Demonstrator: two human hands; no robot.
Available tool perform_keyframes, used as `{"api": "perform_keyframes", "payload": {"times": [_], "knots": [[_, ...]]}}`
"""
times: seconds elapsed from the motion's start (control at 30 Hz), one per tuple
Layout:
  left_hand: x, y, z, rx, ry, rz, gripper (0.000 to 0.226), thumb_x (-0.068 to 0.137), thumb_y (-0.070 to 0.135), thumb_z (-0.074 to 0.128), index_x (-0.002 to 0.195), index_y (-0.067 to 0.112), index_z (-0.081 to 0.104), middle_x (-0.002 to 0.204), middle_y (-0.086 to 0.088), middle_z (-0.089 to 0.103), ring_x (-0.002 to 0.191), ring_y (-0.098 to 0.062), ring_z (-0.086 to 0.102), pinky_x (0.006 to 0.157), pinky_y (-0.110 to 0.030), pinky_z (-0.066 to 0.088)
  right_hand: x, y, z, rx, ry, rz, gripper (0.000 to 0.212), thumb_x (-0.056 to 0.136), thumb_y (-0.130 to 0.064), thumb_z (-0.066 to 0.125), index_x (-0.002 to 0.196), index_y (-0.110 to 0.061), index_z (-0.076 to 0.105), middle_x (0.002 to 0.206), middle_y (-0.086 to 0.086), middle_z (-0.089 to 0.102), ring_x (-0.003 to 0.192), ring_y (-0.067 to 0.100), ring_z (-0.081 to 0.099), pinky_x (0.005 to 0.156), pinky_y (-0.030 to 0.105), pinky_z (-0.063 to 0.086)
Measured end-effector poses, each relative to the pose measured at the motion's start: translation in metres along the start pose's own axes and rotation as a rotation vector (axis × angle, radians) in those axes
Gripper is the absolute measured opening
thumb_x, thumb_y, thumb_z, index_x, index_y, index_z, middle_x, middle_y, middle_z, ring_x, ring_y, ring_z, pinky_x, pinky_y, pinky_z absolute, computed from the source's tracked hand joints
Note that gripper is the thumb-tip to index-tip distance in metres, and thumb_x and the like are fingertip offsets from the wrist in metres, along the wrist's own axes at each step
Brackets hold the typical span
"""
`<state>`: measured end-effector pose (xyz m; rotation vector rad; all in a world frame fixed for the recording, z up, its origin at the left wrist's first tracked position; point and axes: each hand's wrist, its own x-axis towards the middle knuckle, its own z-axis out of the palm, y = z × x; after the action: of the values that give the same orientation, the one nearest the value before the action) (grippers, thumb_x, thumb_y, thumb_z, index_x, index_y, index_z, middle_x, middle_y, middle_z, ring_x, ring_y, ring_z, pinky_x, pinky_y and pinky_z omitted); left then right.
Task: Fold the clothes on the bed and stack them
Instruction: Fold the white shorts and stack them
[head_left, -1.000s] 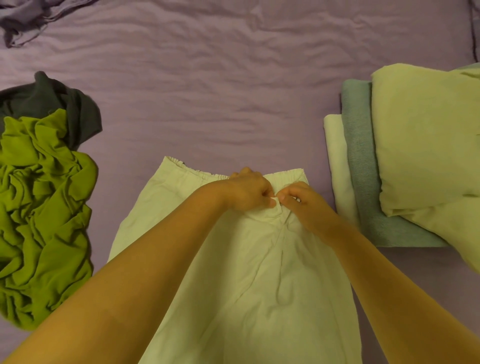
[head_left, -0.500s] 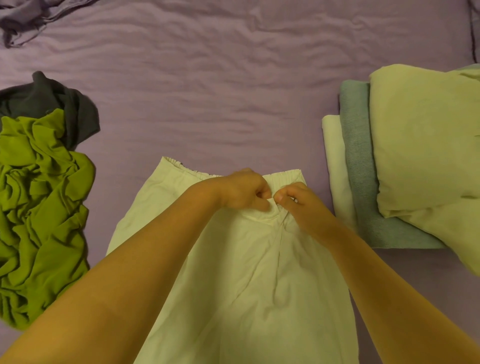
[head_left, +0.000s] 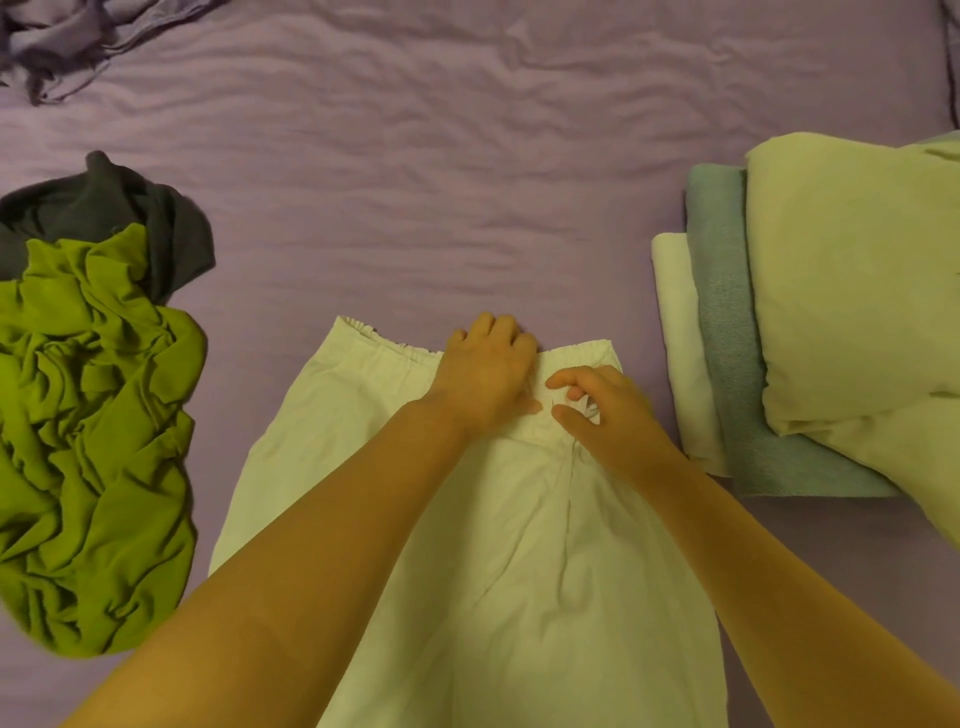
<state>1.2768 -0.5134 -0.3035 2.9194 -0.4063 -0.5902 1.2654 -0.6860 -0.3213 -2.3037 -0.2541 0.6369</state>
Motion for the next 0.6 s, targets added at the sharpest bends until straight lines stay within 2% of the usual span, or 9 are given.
{"api": "perform_keyframes", "payload": {"times": [0.07,0.17,0.27,0.33,0.37,0.43,0.5,0.6], "knots": [[-0.010,-0.006,-0.002,-0.085,0.051,-0.032,0.055,0.085,0.050,0.061,0.129,0.020,0.047,0.134,-0.002,0.040,0.120,-0.022,0.038,0.093,-0.033,0.033,-0.002,-0.003,-0.001,-0.176,0.024,-0.049,0.026,0.092,-0.027,0.057,0.118,-0.031,0.062,0.119,-0.003,0.050,0.109,0.019,0.047,0.096,0.039,0.039],[-0.027,-0.019,-0.004,-0.112,0.074,-0.006,0.048,0.085,0.050,0.062,0.126,0.025,0.053,0.139,0.001,0.038,0.123,-0.022,0.039,0.098,-0.034,0.028,-0.005,-0.008,-0.002,-0.419,0.099,-0.140,0.025,0.092,-0.027,0.059,0.116,-0.028,0.066,0.138,0.006,0.046,0.123,0.030,0.042,0.096,0.045,0.034],[-0.040,-0.035,-0.004,-0.090,0.025,-0.051,0.043,0.084,0.054,0.059,0.119,0.028,0.060,0.142,0.005,0.035,0.129,-0.019,0.033,0.103,-0.034,0.023,-0.006,-0.015,-0.004,-0.437,0.026,-0.061,0.033,0.093,-0.042,0.051,0.123,-0.030,0.058,0.152,0.000,0.028,0.137,0.025,0.024,0.106,0.044,0.023],[-0.044,-0.043,-0.004,-0.066,-0.021,-0.058,0.041,0.086,0.051,0.059,0.119,0.028,0.061,0.144,0.005,0.034,0.132,-0.017,0.028,0.105,-0.033,0.020,-0.006,-0.019,-0.003,-0.521,-0.029,-0.025,0.037,0.091,-0.047,0.052,0.123,-0.028,0.055,0.154,0.000,0.021,0.140,0.023,0.017,0.108,0.042,0.021],[-0.045,-0.045,-0.004,-0.043,-0.038,-0.049,0.041,0.088,0.050,0.057,0.121,0.026,0.061,0.144,0.005,0.034,0.133,-0.017,0.027,0.106,-0.033,0.019,-0.006,-0.021,-0.003,-0.552,-0.020,-0.034,0.035,0.090,-0.045,0.056,0.118,-0.023,0.057,0.154,0.002,0.024,0.141,0.024,0.017,0.106,0.043,0.023],[-0.047,-0.048,-0.008,-0.042,-0.015,-0.052,0.043,0.090,0.048,0.054,0.124,0.022,0.059,0.141,0.003,0.039,0.132,-0.019,0.030,0.105,-0.033,0.018,-0.005,-0.025,-0.006,-0.525,0.096,-0.075,0.028,0.084,-0.037,0.067,0.100,-0.014,0.064,0.144,0.007,0.040,0.138,0.029,0.026,0.100,0.046,0.029],[-0.045,-0.052,-0.014,-0.092,0.076,-0.108,0.044,0.090,0.048,0.054,0.122,0.018,0.060,0.135,0.000,0.045,0.126,-0.023,0.037,0.104,-0.034,0.019,0.001,-0.027,-0.012,-0.444,0.208,-0.078,0.025,0.080,-0.034,0.072,0.091,-0.012,0.065,0.136,0.008,0.048,0.135,0.030,0.031,0.099,0.047,0.029],[-0.038,-0.059,-0.017,-0.070,0.135,-0.225,0.034,0.091,0.042,0.056,0.113,0.017,0.061,0.131,-0.002,0.047,0.124,-0.025,0.037,0.107,-0.036,0.019,0.013,-0.027,-0.015,-0.489,0.157,0.002,0.032,0.084,-0.039,0.066,0.105,-0.015,0.063,0.143,0.007,0.039,0.140,0.027,0.022,0.106,0.044,0.023]]}}
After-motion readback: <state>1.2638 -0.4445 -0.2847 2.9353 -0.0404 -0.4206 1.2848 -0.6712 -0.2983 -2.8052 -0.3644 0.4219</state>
